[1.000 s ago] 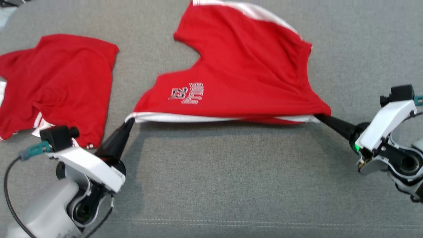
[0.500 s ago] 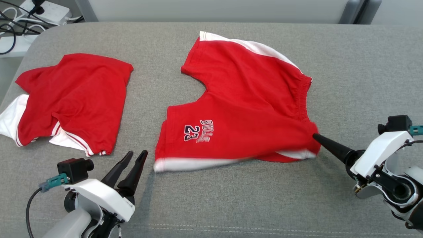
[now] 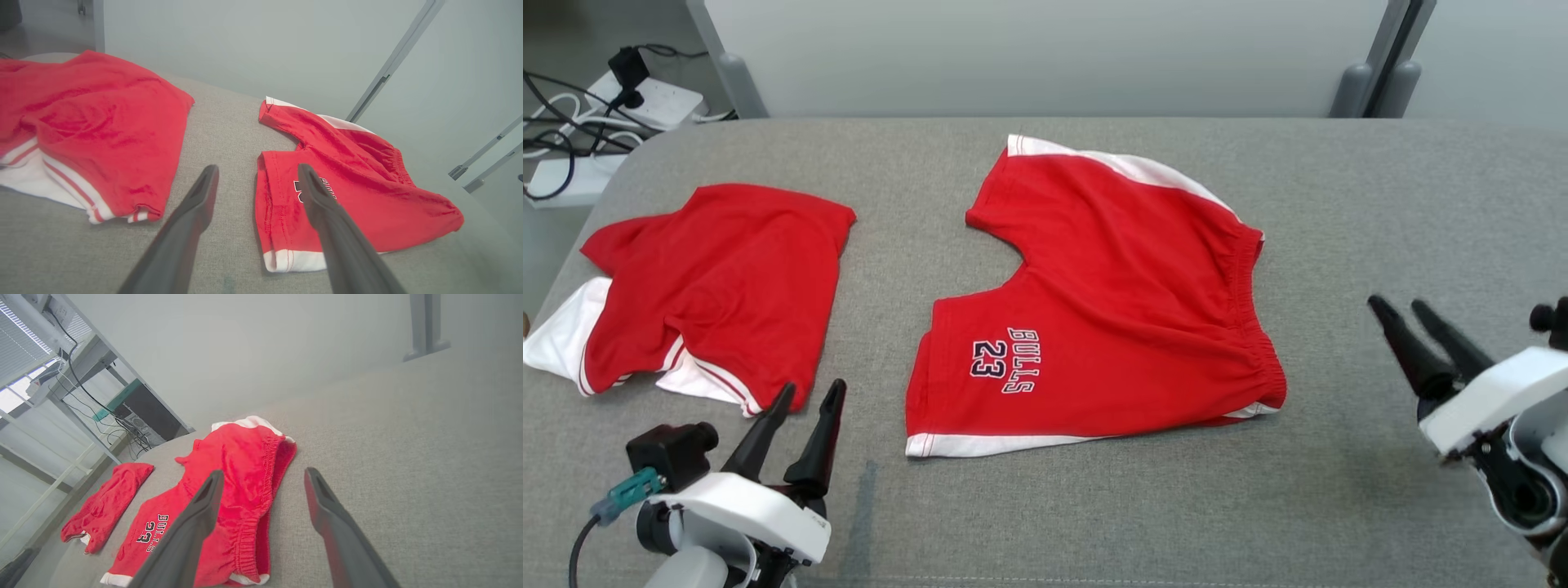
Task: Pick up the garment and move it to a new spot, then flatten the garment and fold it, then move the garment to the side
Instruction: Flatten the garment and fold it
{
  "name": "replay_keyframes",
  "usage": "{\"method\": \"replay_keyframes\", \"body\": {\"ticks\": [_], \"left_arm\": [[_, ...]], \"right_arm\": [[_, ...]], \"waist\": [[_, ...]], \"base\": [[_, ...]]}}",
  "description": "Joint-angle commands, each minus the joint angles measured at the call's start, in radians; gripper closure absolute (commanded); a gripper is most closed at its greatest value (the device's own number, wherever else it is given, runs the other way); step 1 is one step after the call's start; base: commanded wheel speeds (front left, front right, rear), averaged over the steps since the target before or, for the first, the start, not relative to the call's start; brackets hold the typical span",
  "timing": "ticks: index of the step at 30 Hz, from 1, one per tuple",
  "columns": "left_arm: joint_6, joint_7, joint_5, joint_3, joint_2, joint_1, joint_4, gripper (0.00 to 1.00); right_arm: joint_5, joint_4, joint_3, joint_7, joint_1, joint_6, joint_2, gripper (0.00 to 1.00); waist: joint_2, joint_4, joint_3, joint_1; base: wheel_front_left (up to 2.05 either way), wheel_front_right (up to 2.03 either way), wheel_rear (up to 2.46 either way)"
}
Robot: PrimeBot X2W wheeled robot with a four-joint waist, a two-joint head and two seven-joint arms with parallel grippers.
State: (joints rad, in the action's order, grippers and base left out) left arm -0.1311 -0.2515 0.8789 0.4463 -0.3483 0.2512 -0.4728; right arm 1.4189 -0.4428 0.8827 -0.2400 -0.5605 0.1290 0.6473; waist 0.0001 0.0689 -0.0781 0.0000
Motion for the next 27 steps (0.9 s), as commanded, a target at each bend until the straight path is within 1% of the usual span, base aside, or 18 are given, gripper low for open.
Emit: {"method": "replay_keyframes", "body": {"ticks": [1, 5, 7, 9, 17, 20, 21, 22, 24, 27], "left_arm": [[0.000, -0.010, -0.064, -0.100, -0.009, 0.002, 0.030, 0.00], [0.000, -0.010, -0.196, -0.241, 0.055, -0.046, 0.067, 0.00], [0.000, -0.010, -0.251, -0.279, 0.081, -0.070, 0.080, 0.00], [0.000, -0.010, -0.283, -0.302, 0.107, -0.092, 0.089, 0.00], [0.000, -0.010, -0.380, -0.392, 0.166, -0.158, 0.113, 0.00], [0.000, -0.010, -0.432, -0.410, 0.174, -0.181, 0.125, 0.00], [0.000, -0.010, -0.447, -0.417, 0.177, -0.187, 0.129, 0.00], [0.000, -0.010, -0.447, -0.417, 0.177, -0.187, 0.129, 0.00], [0.000, -0.010, -0.468, -0.440, 0.187, -0.200, 0.141, 0.00], [0.000, -0.010, -0.500, -0.476, 0.202, -0.219, 0.157, 0.00]], "right_arm": [[-0.088, -0.010, -0.076, -0.021, 0.026, 0.002, -0.009, 0.00], [-0.326, -0.038, -0.266, -0.021, 0.086, 0.002, -0.093, 0.00], [-0.430, -0.045, -0.327, -0.021, 0.130, 0.002, -0.133, 0.00], [-0.511, -0.049, -0.383, -0.022, 0.169, 0.002, -0.167, 0.00], [-0.724, -0.001, -0.547, -0.022, 0.285, 0.002, -0.268, 0.00], [-0.800, 0.021, -0.611, -0.022, 0.326, 0.002, -0.304, 0.00], [-0.823, 0.024, -0.626, -0.022, 0.341, 0.002, -0.316, 0.00], [-0.823, 0.024, -0.626, -0.022, 0.341, 0.002, -0.316, 0.00], [-0.870, 0.038, -0.662, -0.022, 0.365, 0.002, -0.340, 0.00], [-0.929, 0.052, -0.682, -0.022, 0.395, 0.002, -0.367, 0.00]], "waist": [[-0.0001, -0.010, 0.016, 0.0000], [-0.0001, -0.018, 0.036, 0.0000], [-0.0001, -0.020, 0.048, 0.0000], [-0.0001, -0.020, 0.064, 0.0000], [-0.0001, -0.013, 0.094, 0.0000], [-0.0001, -0.008, 0.102, 0.0000], [-0.0001, -0.005, 0.106, 0.0000], [-0.0001, -0.005, 0.106, 0.0000], [-0.0001, -0.002, 0.112, 0.0000], [-0.0001, 0.001, 0.119, 0.0000]], "base": [[0.00, 0.00, 0.00], [0.00, 0.00, 0.00], [0.00, 0.00, 0.00], [0.00, 0.00, 0.00], [0.00, 0.00, 0.00], [0.00, 0.00, 0.00], [0.00, 0.00, 0.00], [0.00, 0.00, 0.00], [0.00, 0.00, 0.00], [0.00, 0.00, 0.00]]}}
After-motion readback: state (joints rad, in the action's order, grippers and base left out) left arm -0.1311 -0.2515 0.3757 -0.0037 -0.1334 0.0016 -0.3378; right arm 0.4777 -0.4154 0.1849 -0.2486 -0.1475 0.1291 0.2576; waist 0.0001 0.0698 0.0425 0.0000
